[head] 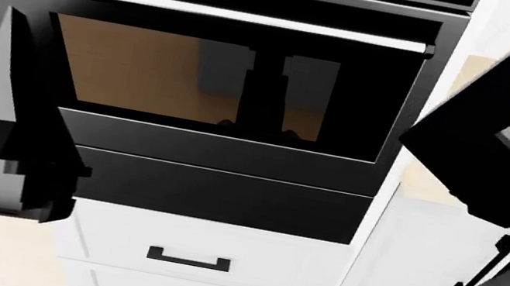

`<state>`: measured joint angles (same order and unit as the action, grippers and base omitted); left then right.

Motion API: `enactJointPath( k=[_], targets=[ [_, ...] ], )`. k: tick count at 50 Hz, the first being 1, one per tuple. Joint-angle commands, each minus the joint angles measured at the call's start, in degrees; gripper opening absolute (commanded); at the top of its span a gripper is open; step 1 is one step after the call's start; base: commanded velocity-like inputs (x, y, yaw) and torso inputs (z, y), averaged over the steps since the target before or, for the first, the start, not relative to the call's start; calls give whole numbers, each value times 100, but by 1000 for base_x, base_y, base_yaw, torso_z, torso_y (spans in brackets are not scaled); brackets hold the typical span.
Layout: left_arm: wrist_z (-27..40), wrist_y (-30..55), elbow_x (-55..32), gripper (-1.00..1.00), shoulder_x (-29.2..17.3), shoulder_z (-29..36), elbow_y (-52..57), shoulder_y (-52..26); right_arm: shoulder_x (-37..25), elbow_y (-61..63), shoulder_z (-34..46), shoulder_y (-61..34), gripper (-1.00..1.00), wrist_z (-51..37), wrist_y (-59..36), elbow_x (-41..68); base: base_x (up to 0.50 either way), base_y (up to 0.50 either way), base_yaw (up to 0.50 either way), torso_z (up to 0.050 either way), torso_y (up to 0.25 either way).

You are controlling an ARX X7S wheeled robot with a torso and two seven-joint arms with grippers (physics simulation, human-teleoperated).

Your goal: Preheat the oven by turning the temperature knob.

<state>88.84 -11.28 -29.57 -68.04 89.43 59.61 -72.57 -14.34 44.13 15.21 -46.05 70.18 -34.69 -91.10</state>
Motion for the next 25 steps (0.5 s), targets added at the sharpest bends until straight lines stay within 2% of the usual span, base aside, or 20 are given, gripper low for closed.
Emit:
enactJointPath(
  k=[1, 14, 25],
  targets=[
    [-60, 14, -54, 100, 33, -75, -25, 47, -57, -369, 29, -663, 100, 477, 132, 63, 0, 0, 0, 0, 0],
    [-78, -48, -105, 100, -10, -97, 3, 58, -86, -1002, 100, -1393, 100, 1144, 298, 29, 0, 0, 0, 0, 0],
    [-161, -205, -130, 100, -17, -135, -142, 174, 99, -1707, 40, -1559, 100, 643, 170, 358, 0, 0, 0, 0, 0]
  ],
)
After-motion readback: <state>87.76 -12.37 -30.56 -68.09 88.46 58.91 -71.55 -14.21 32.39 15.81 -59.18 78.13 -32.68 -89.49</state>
